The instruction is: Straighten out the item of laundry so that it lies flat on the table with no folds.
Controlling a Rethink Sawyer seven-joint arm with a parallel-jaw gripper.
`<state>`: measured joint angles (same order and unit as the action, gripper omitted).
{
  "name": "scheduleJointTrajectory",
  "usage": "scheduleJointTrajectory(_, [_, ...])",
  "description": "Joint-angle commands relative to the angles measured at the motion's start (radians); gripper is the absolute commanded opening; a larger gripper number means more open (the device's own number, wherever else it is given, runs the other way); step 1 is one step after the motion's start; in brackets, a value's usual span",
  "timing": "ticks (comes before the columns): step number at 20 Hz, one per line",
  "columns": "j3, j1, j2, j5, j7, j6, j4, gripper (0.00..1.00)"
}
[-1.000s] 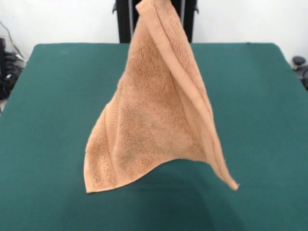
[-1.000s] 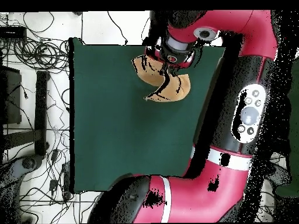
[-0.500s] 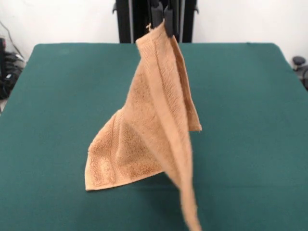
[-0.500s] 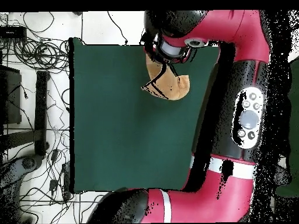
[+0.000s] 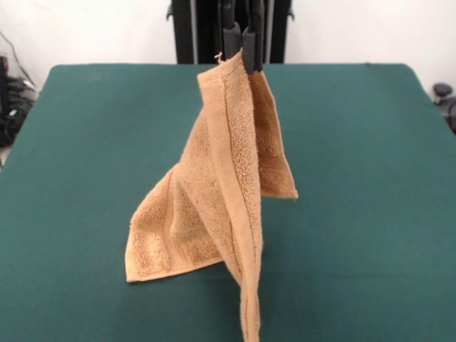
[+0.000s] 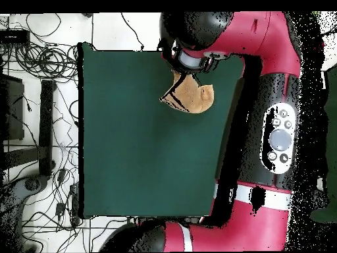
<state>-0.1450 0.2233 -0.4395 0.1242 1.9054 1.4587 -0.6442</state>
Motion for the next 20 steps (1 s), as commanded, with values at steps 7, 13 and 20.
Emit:
scheduleJointTrajectory(7, [0.006,-0.056,-0.007,-0.008,0.125,-0.1,-0.244,0.0])
scheduleJointTrajectory(13, [0.013,-0.063,-0.005,-0.006,0.127,-0.099,-0.24,0.0])
scheduleJointTrajectory(20, [0.02,-0.056,-0.052,0.001,0.077,-0.175,-0.34,0.0])
